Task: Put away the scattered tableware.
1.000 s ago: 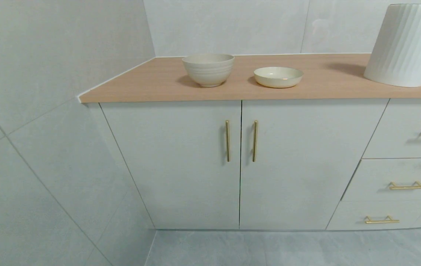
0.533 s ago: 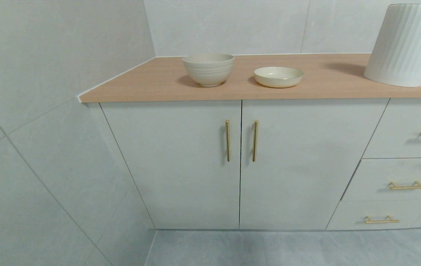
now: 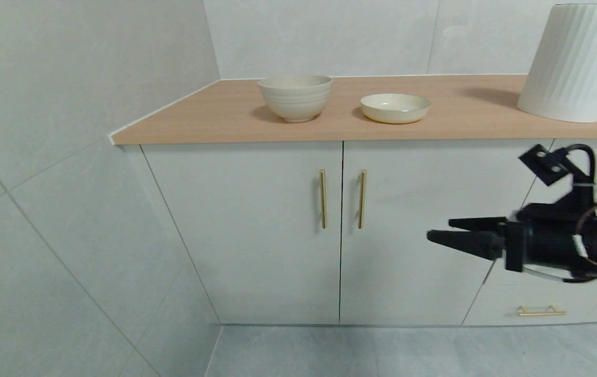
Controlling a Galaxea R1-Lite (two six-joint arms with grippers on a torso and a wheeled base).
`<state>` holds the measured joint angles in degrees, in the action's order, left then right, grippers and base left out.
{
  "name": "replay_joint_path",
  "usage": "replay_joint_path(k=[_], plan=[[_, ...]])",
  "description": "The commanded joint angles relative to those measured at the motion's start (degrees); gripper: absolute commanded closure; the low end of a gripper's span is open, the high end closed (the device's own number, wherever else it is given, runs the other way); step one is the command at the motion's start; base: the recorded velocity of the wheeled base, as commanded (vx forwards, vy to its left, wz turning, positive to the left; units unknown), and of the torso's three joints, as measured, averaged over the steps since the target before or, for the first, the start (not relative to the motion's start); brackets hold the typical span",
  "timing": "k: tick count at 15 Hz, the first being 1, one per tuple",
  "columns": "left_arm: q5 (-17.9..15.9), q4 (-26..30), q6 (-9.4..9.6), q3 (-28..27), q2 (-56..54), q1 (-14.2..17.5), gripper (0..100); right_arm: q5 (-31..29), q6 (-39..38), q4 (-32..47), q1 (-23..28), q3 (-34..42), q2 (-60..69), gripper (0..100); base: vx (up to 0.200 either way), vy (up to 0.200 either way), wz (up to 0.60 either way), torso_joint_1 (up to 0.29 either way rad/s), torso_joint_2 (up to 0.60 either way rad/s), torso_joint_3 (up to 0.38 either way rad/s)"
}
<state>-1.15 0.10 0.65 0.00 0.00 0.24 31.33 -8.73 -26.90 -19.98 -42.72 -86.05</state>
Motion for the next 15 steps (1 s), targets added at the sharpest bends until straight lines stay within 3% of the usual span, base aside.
replay_joint_path(k=[1,3,5,9,15], plan=[[0.0,-0.01,0.06,0.0,0.0,0.02,0,0.05,-1.55,-3.42,-4.37,-9.93,-15.72,0,0.0,0.0,0.0,0.0,0.0,0.0],[0.0,-0.01,-0.03,0.0,0.0,0.02,0,-0.13,-1.73,-3.59,-5.77,-16.35,-21.26,0,0.0,0.0,0.0,0.0,0.0,0.0],[0.0,-0.01,-0.03,0.0,0.0,0.02,0,-0.57,-1.64,-6.93,-5.86,-16.52,-25.66,0,0.0,0.0,0.0,0.0,0.0,0.0],[0.0,-0.01,-0.03,0.0,0.0,0.02,0,-8.48,-7.79,-25.3,-6.21,-17.05,-34.36,0,0.0,0.0,0.0,0.0,0.0,0.0],[-0.08,-0.01,-0.03,0.0,0.0,0.02,0,-11.47,-8.06,-25.83,-5.95,-19.16,-35.24,0,0.0,0.0,0.0,0.0,0.0,0.0]])
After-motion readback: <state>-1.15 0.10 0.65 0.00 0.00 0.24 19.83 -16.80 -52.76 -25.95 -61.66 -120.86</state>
